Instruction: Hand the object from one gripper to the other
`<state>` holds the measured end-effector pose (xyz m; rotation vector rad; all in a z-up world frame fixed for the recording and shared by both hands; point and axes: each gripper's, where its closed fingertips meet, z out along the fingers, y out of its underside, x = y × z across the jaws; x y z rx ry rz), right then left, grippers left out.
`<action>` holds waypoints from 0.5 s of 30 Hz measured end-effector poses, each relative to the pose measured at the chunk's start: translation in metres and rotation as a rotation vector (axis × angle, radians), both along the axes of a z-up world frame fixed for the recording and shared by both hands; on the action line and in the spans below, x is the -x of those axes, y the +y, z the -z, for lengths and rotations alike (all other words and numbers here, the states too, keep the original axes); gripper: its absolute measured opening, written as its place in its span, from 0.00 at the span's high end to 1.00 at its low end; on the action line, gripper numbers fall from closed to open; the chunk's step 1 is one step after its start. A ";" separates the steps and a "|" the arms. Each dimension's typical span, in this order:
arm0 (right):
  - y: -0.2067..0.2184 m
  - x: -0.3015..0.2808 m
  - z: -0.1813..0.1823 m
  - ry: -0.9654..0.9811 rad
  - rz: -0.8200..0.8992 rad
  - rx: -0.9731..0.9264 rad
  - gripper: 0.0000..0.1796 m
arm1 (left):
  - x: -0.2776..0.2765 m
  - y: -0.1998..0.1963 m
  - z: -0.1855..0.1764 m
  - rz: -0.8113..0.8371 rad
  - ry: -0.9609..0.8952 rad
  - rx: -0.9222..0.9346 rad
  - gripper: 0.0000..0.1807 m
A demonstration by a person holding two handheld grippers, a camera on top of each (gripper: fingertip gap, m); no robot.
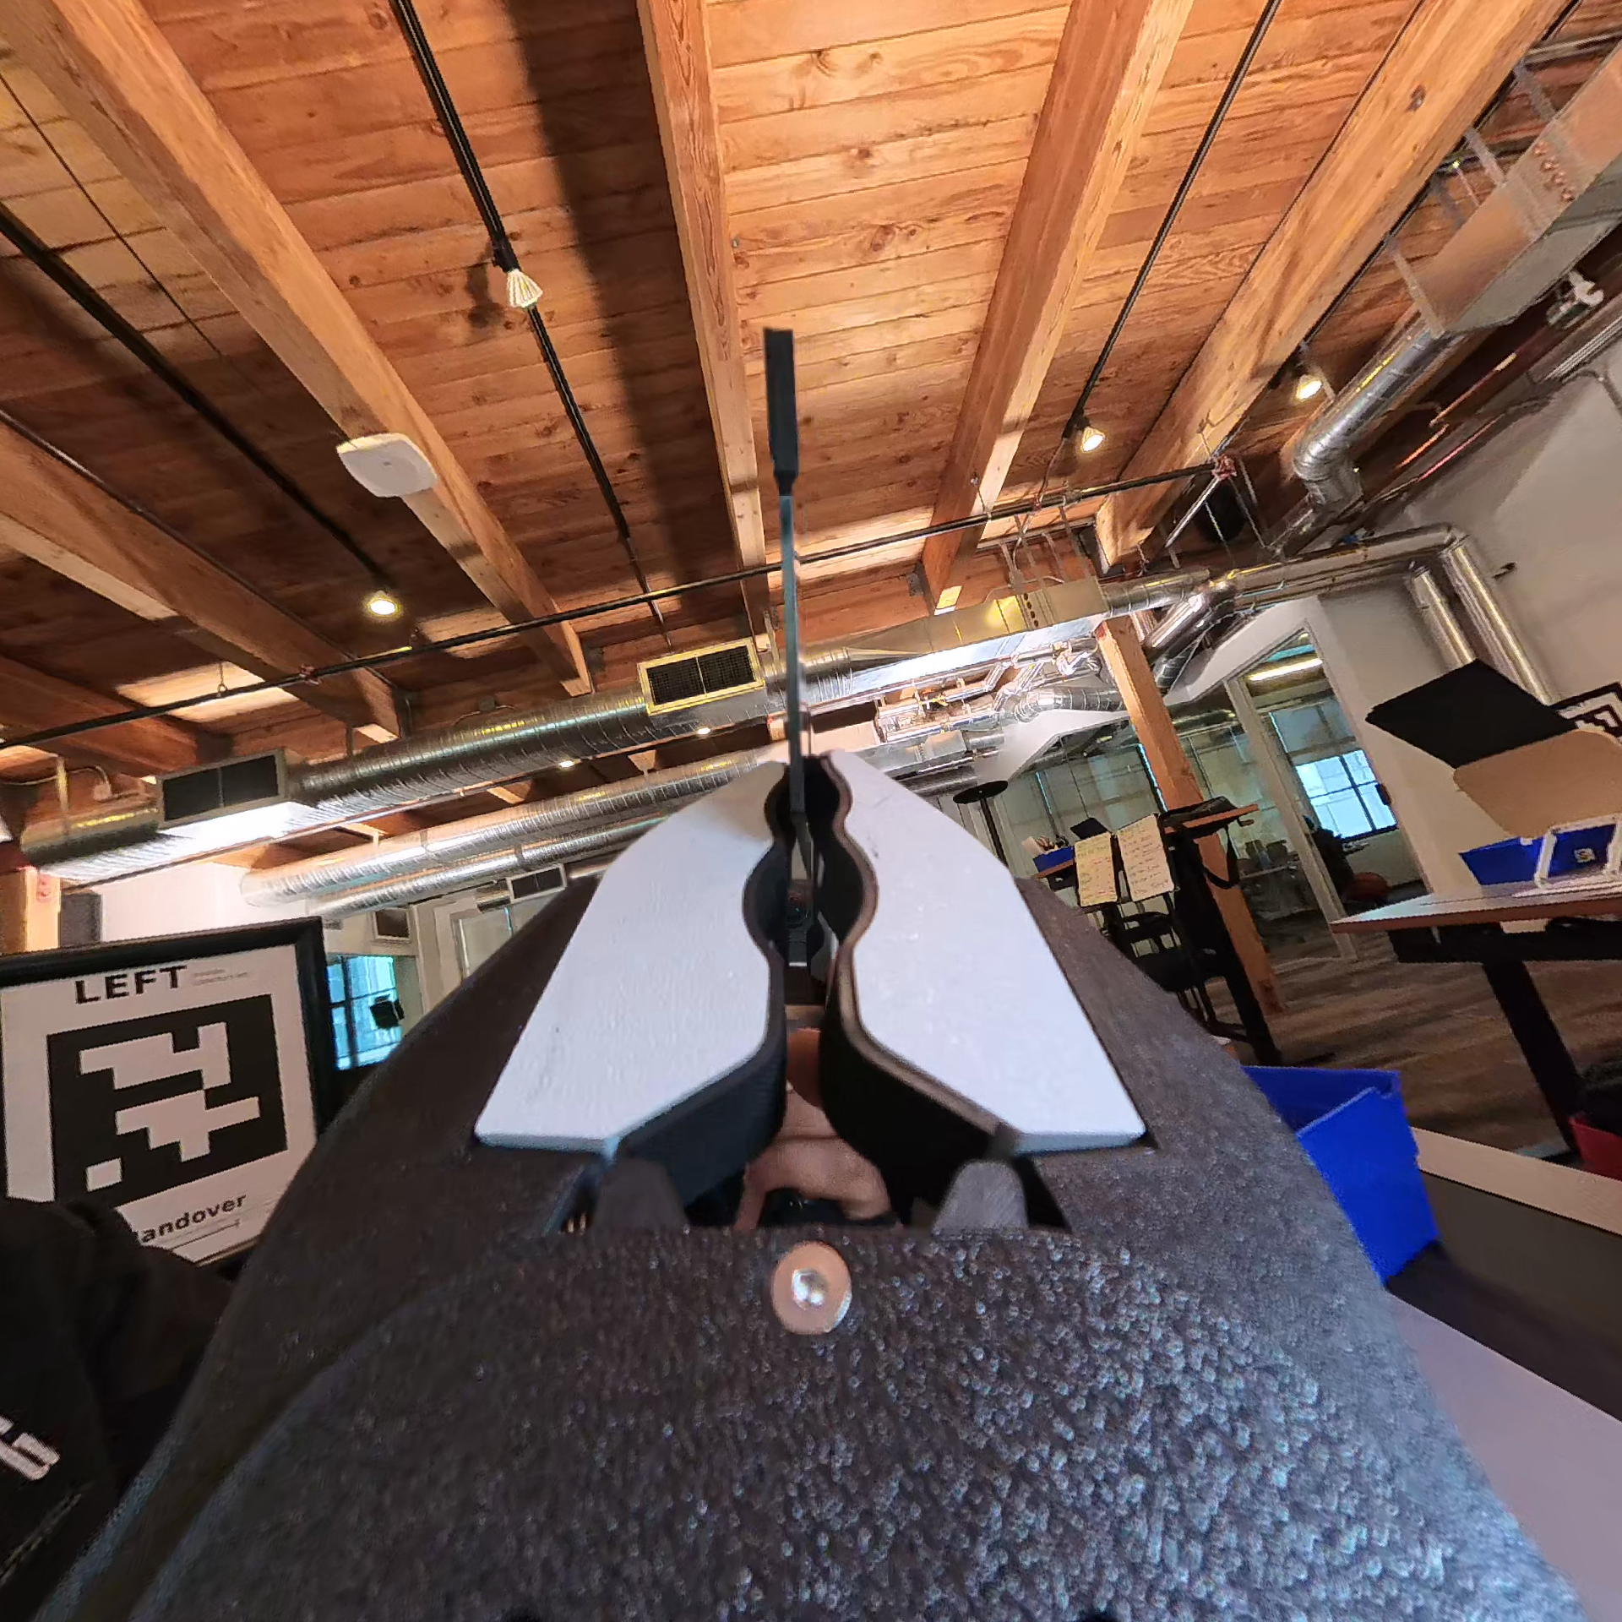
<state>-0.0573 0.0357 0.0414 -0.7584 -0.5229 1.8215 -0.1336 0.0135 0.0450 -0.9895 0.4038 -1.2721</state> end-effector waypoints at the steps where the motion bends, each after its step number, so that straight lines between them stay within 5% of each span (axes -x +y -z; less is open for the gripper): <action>1: -0.001 0.002 0.001 -0.004 -0.003 0.001 0.99 | -0.005 0.000 0.002 0.003 0.011 0.001 0.95; 15: -0.008 0.018 0.010 -0.106 -0.001 -0.042 0.96 | -0.014 -0.002 0.005 -0.007 0.087 0.008 0.99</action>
